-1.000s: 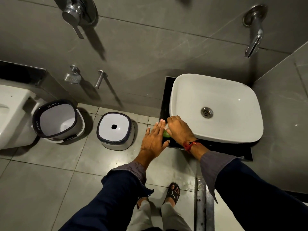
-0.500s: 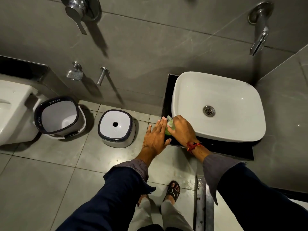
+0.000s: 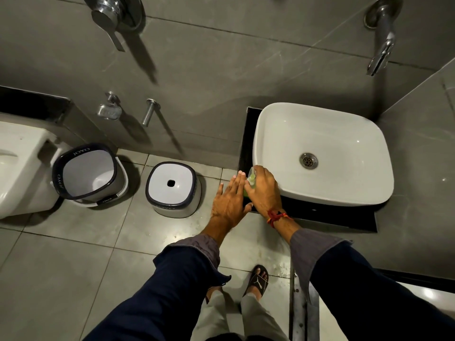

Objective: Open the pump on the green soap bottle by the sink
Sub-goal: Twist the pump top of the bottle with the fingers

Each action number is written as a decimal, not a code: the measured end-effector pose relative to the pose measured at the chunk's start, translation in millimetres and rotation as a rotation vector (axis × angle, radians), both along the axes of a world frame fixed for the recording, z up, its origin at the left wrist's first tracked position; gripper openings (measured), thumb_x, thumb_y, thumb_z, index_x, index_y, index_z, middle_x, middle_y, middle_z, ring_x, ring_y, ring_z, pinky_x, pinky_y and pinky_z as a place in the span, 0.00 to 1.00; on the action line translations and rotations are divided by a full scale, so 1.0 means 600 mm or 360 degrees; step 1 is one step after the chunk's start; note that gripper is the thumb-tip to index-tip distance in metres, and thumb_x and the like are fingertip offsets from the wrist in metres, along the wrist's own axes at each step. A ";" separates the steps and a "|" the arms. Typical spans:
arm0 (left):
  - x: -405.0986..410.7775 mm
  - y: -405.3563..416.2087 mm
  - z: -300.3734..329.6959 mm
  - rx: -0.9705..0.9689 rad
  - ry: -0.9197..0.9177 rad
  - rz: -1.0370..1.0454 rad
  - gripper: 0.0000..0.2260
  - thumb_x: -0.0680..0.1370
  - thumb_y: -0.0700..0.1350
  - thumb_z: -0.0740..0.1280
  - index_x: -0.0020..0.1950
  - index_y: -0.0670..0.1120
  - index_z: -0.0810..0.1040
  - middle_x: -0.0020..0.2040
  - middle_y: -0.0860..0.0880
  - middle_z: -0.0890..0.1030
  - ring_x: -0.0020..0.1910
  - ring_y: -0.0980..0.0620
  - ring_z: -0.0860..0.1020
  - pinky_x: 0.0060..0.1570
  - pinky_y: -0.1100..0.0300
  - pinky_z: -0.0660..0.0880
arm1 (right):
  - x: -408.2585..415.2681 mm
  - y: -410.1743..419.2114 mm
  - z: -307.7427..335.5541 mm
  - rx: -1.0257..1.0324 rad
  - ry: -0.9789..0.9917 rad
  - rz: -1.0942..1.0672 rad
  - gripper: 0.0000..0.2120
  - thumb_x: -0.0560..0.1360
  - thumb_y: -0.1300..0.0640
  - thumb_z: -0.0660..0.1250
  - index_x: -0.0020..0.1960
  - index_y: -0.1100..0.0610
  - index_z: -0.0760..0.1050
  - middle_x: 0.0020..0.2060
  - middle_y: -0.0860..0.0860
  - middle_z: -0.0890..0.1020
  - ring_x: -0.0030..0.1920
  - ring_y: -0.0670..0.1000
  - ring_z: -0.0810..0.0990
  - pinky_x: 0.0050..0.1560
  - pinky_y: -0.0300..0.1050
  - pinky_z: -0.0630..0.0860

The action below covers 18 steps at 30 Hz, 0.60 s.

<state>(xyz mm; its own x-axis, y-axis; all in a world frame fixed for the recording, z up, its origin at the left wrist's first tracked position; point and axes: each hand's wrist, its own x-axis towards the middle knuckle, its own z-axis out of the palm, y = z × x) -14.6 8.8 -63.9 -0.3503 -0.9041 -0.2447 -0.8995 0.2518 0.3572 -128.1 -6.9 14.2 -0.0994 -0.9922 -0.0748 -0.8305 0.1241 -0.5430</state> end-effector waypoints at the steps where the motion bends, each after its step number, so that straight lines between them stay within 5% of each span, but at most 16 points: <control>1: 0.000 0.001 0.000 0.0000 0.0008 0.0004 0.41 0.81 0.64 0.59 0.83 0.46 0.42 0.84 0.48 0.44 0.83 0.48 0.46 0.80 0.43 0.48 | 0.001 -0.003 0.001 0.0009 0.0058 -0.0039 0.20 0.78 0.52 0.67 0.64 0.62 0.71 0.57 0.60 0.79 0.57 0.59 0.78 0.55 0.50 0.80; 6: 0.000 -0.001 0.004 0.0008 0.0015 -0.0002 0.41 0.81 0.65 0.58 0.83 0.46 0.42 0.84 0.48 0.44 0.82 0.49 0.46 0.79 0.44 0.46 | 0.011 -0.009 0.003 0.0065 0.0216 -0.0166 0.24 0.79 0.42 0.63 0.60 0.63 0.74 0.52 0.59 0.81 0.52 0.58 0.80 0.47 0.49 0.80; 11: 0.000 0.002 0.007 0.0023 -0.0006 -0.0013 0.40 0.81 0.66 0.54 0.83 0.45 0.41 0.84 0.47 0.44 0.83 0.48 0.46 0.79 0.44 0.46 | 0.015 0.000 -0.009 0.0037 0.0155 -0.0031 0.18 0.79 0.52 0.65 0.63 0.63 0.74 0.58 0.59 0.78 0.59 0.57 0.77 0.58 0.48 0.77; 18: -0.002 0.001 0.010 0.0012 -0.0035 -0.0010 0.40 0.82 0.64 0.57 0.83 0.45 0.42 0.84 0.47 0.44 0.83 0.48 0.46 0.80 0.43 0.48 | 0.005 -0.012 -0.002 0.0089 0.0347 -0.0084 0.23 0.80 0.43 0.62 0.56 0.64 0.78 0.50 0.60 0.82 0.48 0.57 0.82 0.46 0.49 0.80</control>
